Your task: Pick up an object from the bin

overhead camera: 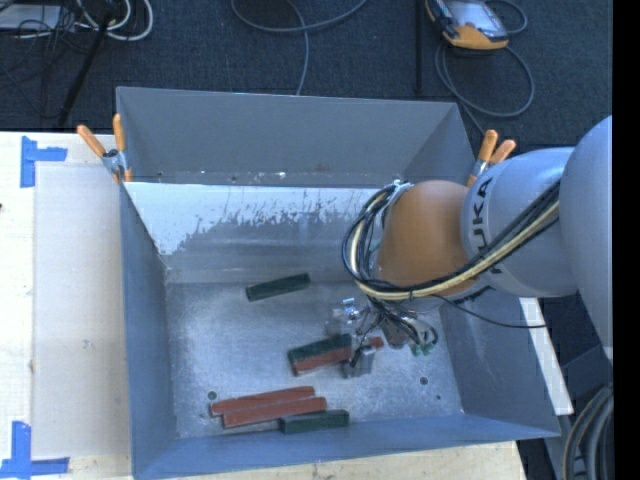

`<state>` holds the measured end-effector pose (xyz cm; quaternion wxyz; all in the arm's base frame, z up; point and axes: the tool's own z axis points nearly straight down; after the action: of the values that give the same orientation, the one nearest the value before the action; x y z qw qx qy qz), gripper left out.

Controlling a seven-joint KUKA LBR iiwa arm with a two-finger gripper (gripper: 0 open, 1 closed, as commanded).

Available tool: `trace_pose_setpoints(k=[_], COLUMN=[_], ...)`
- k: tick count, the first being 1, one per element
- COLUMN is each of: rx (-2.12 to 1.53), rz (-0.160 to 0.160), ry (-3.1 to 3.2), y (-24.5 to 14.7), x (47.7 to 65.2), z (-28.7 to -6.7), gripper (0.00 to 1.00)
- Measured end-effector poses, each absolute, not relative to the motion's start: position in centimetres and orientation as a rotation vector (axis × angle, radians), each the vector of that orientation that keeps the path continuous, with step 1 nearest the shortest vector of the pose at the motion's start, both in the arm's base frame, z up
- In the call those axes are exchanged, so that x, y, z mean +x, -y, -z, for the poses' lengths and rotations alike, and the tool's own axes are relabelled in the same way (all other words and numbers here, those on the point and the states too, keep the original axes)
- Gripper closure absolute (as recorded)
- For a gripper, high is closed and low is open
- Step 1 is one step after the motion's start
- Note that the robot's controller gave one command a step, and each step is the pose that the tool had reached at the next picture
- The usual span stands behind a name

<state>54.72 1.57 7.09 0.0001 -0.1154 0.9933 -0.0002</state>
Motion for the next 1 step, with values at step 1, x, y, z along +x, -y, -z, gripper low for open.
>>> trace_pose_setpoints(k=[1], rx=[-0.363], rz=[0.001], ry=[-3.120], y=[-1.57], x=[54.72], z=[-7.09], gripper=[1.00])
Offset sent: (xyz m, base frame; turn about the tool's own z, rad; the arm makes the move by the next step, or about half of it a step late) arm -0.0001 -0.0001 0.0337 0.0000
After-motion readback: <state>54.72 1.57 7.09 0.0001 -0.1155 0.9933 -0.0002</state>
